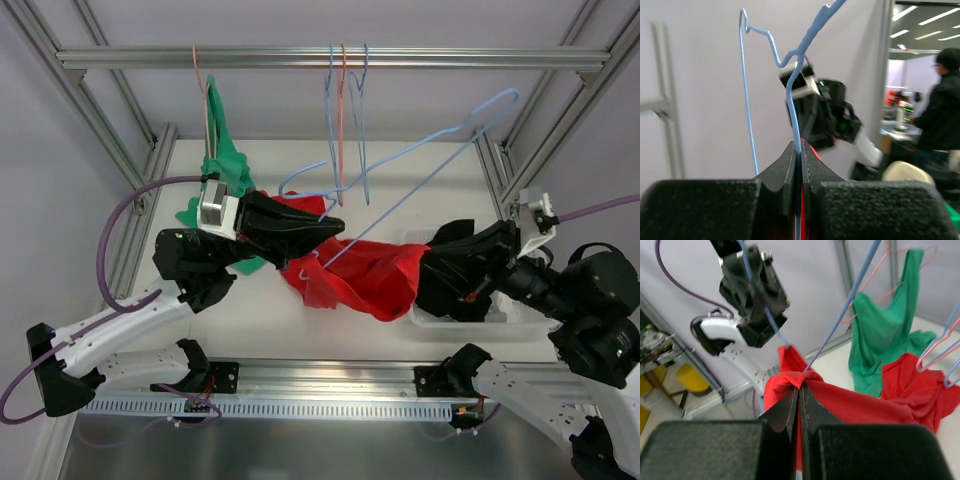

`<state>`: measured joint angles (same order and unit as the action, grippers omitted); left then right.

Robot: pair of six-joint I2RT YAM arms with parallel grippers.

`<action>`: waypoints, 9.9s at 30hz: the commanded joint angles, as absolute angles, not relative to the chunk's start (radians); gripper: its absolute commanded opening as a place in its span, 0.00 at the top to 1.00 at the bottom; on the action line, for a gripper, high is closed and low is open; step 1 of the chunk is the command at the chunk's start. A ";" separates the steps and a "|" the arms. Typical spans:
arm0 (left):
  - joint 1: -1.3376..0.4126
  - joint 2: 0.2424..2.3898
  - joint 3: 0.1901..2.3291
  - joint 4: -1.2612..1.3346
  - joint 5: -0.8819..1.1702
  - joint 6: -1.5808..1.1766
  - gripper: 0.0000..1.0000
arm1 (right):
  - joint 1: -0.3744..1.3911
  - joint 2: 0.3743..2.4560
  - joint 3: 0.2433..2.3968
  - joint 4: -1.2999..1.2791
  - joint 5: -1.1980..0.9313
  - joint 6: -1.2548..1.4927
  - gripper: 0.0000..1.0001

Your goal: Remove the tank top from the hanger

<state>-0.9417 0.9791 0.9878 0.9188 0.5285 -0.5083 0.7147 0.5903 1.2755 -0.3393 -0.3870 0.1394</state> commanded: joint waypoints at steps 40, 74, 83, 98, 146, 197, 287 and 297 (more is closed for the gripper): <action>-0.918 1.080 1.337 -0.166 -0.510 -0.397 1.00 | 0.920 0.652 0.888 -0.460 0.123 0.149 0.00; -0.627 1.467 1.596 -0.167 -0.281 -0.583 0.71 | 0.928 0.904 0.814 -0.364 0.011 0.075 0.01; -0.627 1.057 1.269 -0.207 -0.341 -0.491 0.01 | 0.988 1.273 0.883 -0.195 0.011 -0.101 0.01; -0.627 0.470 1.094 -0.678 -0.376 -0.321 0.01 | 1.032 1.761 0.959 -0.169 0.173 -0.046 0.16; -0.627 0.167 0.816 -0.664 -0.414 -0.238 0.01 | 0.132 1.038 1.421 -1.006 0.465 -0.158 1.00; -0.121 1.540 1.983 -0.741 -0.014 -0.158 0.45 | -0.152 0.542 1.002 -0.641 -0.606 0.037 0.01; -0.136 0.264 0.867 -0.715 1.187 -0.411 1.00 | 0.989 1.112 1.022 -0.141 0.517 -0.008 1.00; -0.147 0.293 1.103 -0.558 0.924 -0.394 1.00 | 0.980 0.870 0.960 -0.152 0.338 0.024 1.00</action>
